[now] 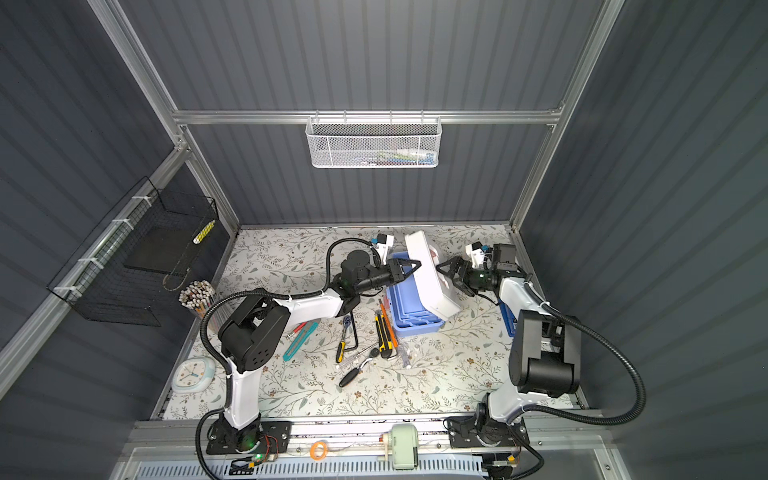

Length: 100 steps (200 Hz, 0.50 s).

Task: Pack the tool kit

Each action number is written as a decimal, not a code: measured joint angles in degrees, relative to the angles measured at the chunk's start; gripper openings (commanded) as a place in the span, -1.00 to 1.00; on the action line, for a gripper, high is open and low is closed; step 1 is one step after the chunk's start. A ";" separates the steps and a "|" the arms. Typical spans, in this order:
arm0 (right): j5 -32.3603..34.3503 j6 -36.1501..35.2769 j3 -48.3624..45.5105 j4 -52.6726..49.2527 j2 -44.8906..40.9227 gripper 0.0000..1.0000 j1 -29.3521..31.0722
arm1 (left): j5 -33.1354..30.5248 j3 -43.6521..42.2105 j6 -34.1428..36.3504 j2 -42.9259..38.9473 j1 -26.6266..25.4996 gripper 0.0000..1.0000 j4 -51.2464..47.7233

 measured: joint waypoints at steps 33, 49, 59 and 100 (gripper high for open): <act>2.95 -1.09 1.14 -2.91 0.15 0.98 -0.31 | -0.13 0.00 -0.02 0.00 -0.11 -0.41 0.90; 5.14 -1.99 2.43 -5.14 -0.09 0.98 -0.44 | -0.13 0.00 0.00 0.00 -0.26 -0.41 1.22; 7.72 -2.69 3.23 -6.82 -0.66 0.98 -0.70 | -0.13 0.24 0.00 0.00 -0.26 -0.40 1.36; 18.27 -4.76 3.96 -11.76 -6.36 0.98 -2.23 | -0.11 3.08 -0.02 0.74 -0.26 -0.35 2.62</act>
